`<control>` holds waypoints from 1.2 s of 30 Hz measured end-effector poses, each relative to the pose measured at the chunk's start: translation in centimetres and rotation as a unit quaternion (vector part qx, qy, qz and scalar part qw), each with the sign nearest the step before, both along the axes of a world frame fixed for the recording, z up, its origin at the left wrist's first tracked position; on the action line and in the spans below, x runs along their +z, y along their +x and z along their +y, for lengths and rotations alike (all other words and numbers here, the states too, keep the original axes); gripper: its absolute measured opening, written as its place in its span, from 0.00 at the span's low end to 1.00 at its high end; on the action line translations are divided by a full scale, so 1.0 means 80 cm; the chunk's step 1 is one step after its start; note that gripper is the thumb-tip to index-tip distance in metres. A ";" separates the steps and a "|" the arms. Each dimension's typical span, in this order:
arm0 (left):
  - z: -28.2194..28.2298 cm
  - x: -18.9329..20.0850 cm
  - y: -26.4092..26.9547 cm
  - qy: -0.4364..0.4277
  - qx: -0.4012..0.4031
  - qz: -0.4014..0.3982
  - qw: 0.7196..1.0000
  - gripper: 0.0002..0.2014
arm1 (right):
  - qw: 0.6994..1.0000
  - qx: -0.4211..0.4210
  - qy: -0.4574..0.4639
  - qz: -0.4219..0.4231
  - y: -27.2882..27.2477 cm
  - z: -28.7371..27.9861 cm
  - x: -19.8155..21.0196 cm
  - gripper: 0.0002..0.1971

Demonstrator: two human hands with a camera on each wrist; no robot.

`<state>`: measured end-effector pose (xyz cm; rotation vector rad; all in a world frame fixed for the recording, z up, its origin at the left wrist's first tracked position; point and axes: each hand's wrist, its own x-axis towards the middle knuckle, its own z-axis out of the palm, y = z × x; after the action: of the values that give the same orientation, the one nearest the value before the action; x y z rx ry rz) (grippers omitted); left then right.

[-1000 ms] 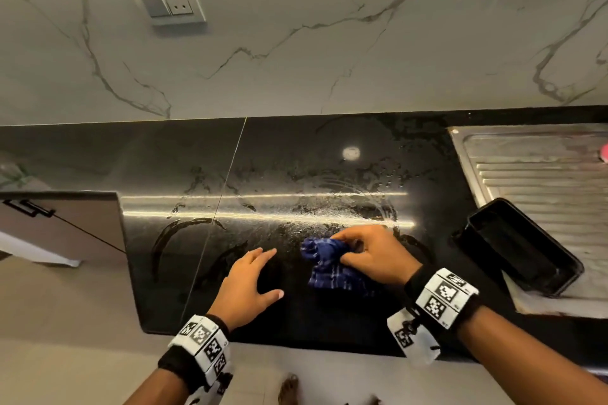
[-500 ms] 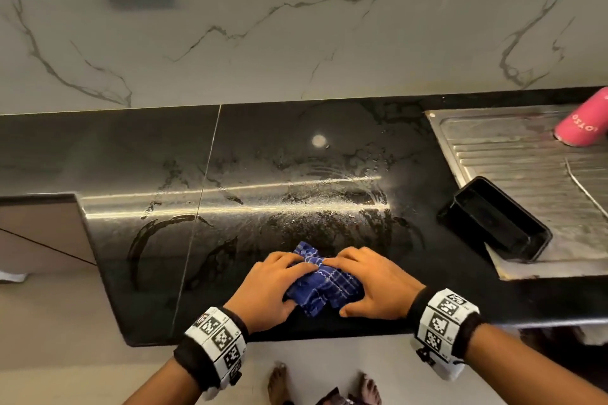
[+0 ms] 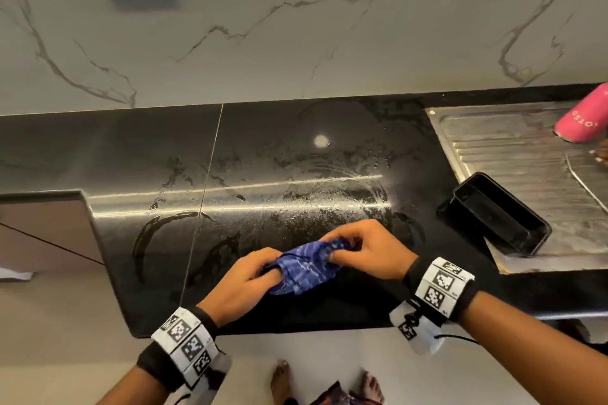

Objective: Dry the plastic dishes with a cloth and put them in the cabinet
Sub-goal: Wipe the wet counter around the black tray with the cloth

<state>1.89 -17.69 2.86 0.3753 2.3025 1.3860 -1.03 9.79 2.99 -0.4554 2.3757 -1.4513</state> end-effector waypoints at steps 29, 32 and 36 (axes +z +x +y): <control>-0.041 0.020 0.050 0.040 0.170 -0.024 0.984 0.41 | 0.961 -0.070 -0.220 -0.151 0.005 -0.106 0.029 0.14; -0.049 0.026 0.055 -0.020 0.136 0.050 0.989 0.44 | 0.962 -0.056 -0.239 -0.119 0.004 -0.099 0.034 0.16; -0.061 0.043 0.057 0.012 0.139 0.079 0.987 0.40 | 0.960 -0.050 -0.264 -0.084 -0.002 -0.096 0.043 0.17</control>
<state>6.46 -22.56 6.34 0.1818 2.5476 1.5652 -1.18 2.14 6.46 -0.3174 1.8847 -2.0844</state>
